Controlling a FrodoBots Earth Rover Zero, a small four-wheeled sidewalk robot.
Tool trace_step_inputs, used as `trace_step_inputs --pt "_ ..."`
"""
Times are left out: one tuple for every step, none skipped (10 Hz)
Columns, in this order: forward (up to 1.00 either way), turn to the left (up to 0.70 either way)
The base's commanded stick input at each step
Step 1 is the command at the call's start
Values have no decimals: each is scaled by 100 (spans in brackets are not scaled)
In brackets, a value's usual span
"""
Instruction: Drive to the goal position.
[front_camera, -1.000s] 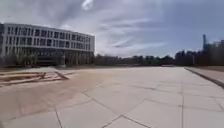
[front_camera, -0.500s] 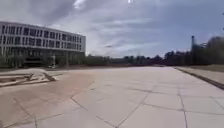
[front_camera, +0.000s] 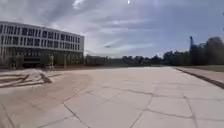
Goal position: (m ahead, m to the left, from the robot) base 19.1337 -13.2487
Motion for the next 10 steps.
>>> trace_step_inputs --pt "50 0" --pt "50 -1" --pt "50 -2" --pt "50 -10" --pt "50 -10" --pt "50 0" --pt "50 0" --pt "50 0" --pt "50 -21" --pt "50 -13"
